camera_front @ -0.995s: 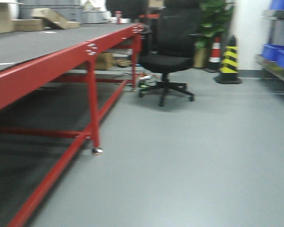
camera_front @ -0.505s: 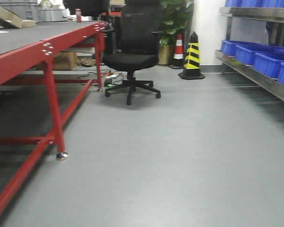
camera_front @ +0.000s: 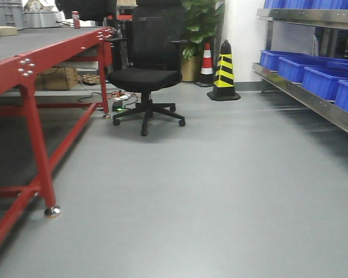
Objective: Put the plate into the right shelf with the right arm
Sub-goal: 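Drive the base toward the steel shelf holding the plate in right gripper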
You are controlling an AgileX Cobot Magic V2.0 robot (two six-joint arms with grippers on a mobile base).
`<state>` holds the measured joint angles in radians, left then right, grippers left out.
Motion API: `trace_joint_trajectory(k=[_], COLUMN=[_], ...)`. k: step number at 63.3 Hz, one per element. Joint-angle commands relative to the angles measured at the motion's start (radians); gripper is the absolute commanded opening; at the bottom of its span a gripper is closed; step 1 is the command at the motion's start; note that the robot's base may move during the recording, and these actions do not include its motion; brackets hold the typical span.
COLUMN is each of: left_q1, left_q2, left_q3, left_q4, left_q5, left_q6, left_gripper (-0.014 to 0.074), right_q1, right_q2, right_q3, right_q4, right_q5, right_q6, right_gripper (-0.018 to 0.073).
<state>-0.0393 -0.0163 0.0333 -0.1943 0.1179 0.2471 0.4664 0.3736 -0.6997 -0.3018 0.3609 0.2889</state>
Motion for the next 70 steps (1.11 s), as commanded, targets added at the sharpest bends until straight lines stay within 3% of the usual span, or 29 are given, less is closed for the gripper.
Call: trace_joint_trajectory(k=[1,70], left_q1=[-0.006,-0.006], left_q2=[-0.011,-0.011], left_q3=[0.006,0.007], left_q4=[-0.006,-0.006], left_q5=[-0.085,-0.085], left_q6=[-0.003,-0.003], left_gripper=[-0.0047,-0.0047], right_q1=[-0.008,-0.008], right_q2=[0.007,0.007], right_q3=[-0.029,-0.029], right_q4=[-0.017,-0.017], right_q5=[-0.091,-0.085], right_q6=[-0.002,-0.002], right_gripper=[0.0028,0.0028])
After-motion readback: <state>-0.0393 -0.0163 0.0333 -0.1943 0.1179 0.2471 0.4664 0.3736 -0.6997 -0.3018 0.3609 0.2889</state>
